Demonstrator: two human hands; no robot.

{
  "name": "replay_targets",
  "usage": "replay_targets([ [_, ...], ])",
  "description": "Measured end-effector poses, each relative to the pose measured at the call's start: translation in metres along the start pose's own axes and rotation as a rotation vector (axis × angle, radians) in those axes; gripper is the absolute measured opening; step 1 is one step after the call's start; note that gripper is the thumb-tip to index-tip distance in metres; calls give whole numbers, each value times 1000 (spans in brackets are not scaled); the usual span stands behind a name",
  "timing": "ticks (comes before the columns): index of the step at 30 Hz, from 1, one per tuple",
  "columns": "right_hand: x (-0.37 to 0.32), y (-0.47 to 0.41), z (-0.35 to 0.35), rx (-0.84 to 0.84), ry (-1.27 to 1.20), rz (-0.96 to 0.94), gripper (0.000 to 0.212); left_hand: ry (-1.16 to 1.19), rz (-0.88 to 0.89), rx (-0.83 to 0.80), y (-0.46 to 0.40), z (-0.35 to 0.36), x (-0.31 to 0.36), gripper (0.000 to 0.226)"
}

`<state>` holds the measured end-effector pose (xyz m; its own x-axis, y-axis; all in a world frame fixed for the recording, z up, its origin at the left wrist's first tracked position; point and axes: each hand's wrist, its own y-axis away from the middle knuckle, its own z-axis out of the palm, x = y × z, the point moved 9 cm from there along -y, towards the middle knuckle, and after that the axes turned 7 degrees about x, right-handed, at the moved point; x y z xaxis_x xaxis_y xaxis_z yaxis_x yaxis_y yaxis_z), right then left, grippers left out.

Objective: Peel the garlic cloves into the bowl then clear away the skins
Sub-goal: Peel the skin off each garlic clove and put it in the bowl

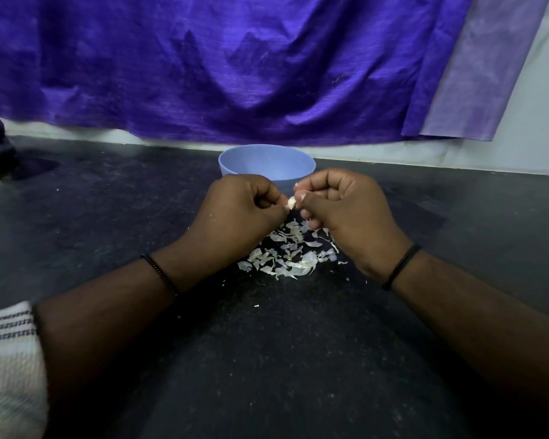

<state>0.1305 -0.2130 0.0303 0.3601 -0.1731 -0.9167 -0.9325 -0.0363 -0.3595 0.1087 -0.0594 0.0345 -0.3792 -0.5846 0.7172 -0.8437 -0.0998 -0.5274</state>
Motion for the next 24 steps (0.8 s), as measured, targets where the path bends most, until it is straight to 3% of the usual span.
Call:
replay_targets([
  [6, 1, 1, -4, 30, 7, 41, 6, -72, 110, 33, 1, -3, 10, 7],
  [13, 18, 3, 2, -20, -180, 313, 8, -112, 200, 83, 2, -8, 20, 5],
  [24, 21, 6, 1, -18, -110, 375, 8, -133, 262, 47, 3, -4, 26, 7],
])
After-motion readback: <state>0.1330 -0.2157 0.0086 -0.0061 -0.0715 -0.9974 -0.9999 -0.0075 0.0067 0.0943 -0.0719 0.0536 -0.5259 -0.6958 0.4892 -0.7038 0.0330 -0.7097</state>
